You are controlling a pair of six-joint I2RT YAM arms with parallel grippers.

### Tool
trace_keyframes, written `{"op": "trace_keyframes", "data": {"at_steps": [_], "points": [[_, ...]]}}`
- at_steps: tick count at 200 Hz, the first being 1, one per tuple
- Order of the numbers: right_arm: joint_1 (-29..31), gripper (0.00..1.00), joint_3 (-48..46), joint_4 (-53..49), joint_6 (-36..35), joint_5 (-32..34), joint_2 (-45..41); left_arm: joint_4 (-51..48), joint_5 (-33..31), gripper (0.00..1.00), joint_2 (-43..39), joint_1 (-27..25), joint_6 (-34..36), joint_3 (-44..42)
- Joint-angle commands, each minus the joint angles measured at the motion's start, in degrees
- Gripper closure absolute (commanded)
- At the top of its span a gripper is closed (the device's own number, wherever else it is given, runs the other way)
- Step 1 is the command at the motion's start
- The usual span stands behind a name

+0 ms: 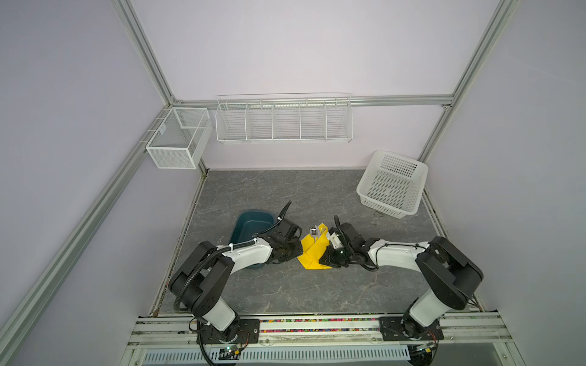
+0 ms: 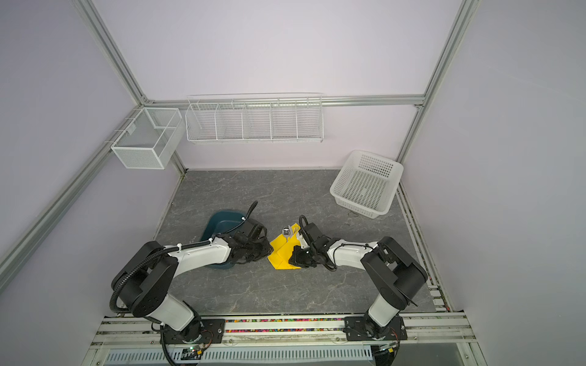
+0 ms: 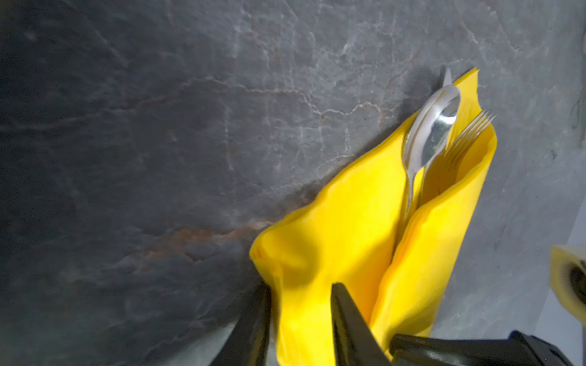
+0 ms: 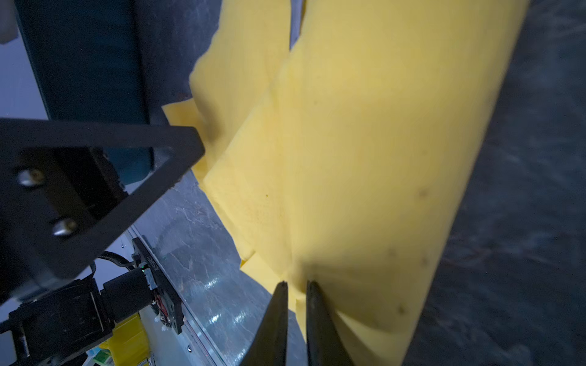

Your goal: Place the utensils on the paper napkin and roll it up

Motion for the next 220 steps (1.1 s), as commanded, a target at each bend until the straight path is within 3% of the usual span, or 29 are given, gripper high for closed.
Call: {"op": "trace_keyframes", "data": {"at_steps": [1,59,112,130,175,198,220], "points": [[-0.23,0.84,-0.87,0.17,0.56,0.15,-1.15,1.34,-0.90,0.70,0.28,-0.27,-2.03,-1.53],[-0.23,0.84,-0.83,0.50,0.91,0.20,-1.20,1.01,-2.78,0.79,0.13,-0.27,-2.21,-2.19],[-0.20,0.84,-0.72,0.60,0.99,0.01,-1.01,2.09,-4.28,0.93,-2.55,-0.27,-1.76,-3.56],[-0.21,0.84,-0.79,0.61,1.00,0.03,-1.07,2.50,-4.51,0.93,-3.08,-0.27,-1.71,-3.73],[-0.20,0.84,-0.69,0.60,1.09,0.20,-1.29,2.11,-5.83,0.79,-2.26,-0.10,-1.28,-3.23],[-0.16,0.84,-0.72,0.60,1.18,0.20,-1.23,2.32,-5.46,0.78,-1.21,-0.11,-1.26,-2.94],[-0.24,0.84,-0.70,0.61,1.18,0.20,-1.27,4.30,-3.96,0.85,-1.20,-0.09,-1.46,-3.53]]}}
